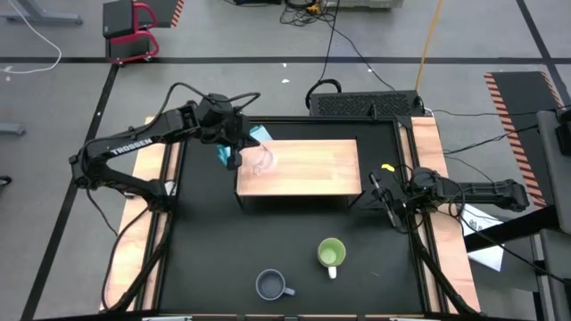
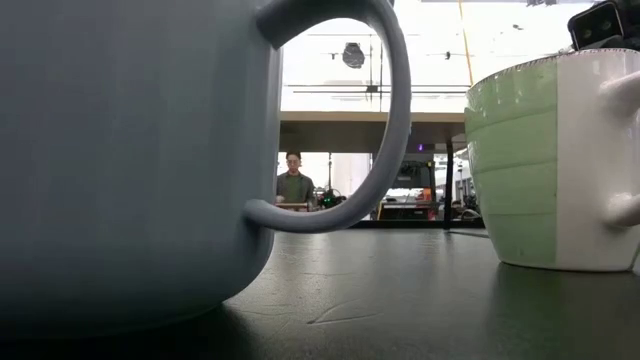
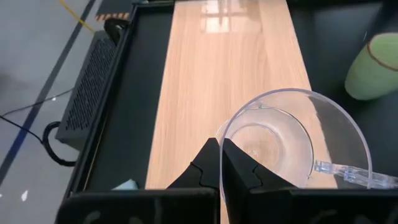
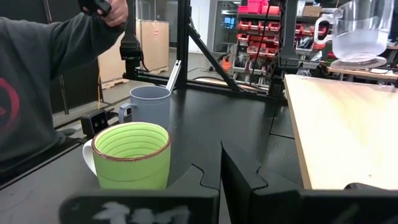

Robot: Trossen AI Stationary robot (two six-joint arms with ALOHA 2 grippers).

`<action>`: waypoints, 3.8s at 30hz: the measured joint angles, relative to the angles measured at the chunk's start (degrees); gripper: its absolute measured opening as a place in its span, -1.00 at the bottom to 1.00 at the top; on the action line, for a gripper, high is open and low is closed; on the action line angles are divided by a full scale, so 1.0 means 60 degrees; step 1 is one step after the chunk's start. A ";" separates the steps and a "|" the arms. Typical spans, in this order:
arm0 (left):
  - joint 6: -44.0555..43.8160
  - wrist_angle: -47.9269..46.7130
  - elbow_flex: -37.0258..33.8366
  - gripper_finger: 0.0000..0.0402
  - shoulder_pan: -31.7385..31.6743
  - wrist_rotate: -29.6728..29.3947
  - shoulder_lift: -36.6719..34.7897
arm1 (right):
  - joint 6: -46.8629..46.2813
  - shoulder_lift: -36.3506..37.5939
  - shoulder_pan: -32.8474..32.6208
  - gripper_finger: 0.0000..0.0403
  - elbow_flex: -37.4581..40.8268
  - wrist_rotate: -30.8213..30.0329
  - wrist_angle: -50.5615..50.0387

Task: Stack small to large cups/mugs on shelf
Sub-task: Put the transparent mug on the shelf

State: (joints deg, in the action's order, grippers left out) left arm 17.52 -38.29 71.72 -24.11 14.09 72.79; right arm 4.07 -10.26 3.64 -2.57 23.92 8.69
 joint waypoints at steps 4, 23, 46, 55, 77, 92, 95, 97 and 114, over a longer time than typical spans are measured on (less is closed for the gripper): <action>0.0132 -0.0705 0.0303 -1.00 0.0169 -0.0186 0.0000 | 0.0040 0.0000 0.0000 -1.00 -0.0003 0.0000 0.0000; 0.0857 -0.2173 0.1086 -1.00 0.0964 -0.0386 0.0380 | 0.0190 0.0000 0.0002 -1.00 -0.0002 0.0000 0.0135; 0.0731 -0.2436 0.1068 -1.00 0.1052 -0.0685 0.0597 | 0.0190 0.0004 0.0002 -1.00 -0.0002 -0.0002 0.0157; 0.0674 -0.2536 0.1068 -1.00 0.1175 -0.0930 0.1127 | 0.0187 0.0004 0.0004 -1.00 -0.0003 0.0000 0.0150; 0.0707 -0.2656 0.1093 -1.00 0.1289 -0.1759 0.1362 | 0.0105 -0.0010 0.0001 -1.00 -0.0001 0.0000 -0.0092; 0.0565 -0.2622 0.1079 -1.00 0.1837 -0.2379 0.1377 | 0.0166 -0.0018 0.0001 -1.00 0.0000 0.0000 -0.0098; 0.0565 -0.2601 0.1075 -1.00 0.1852 -0.2409 0.1377 | 0.0179 -0.0018 0.0000 -1.00 -0.0004 0.0000 -0.0098; 0.0559 -0.2593 0.1071 -1.00 0.1845 -0.2408 0.1377 | 0.0182 -0.0018 0.0001 -1.00 0.0000 0.0000 -0.0096; 0.0561 -0.2509 0.1057 -0.90 0.1969 -0.2401 0.1395 | 0.0183 -0.0018 0.0003 -1.00 0.0000 0.0000 -0.0073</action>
State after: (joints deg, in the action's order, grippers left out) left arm 20.88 -53.34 78.06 -12.29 -0.32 81.17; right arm 5.17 -10.37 3.66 -2.57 23.92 8.25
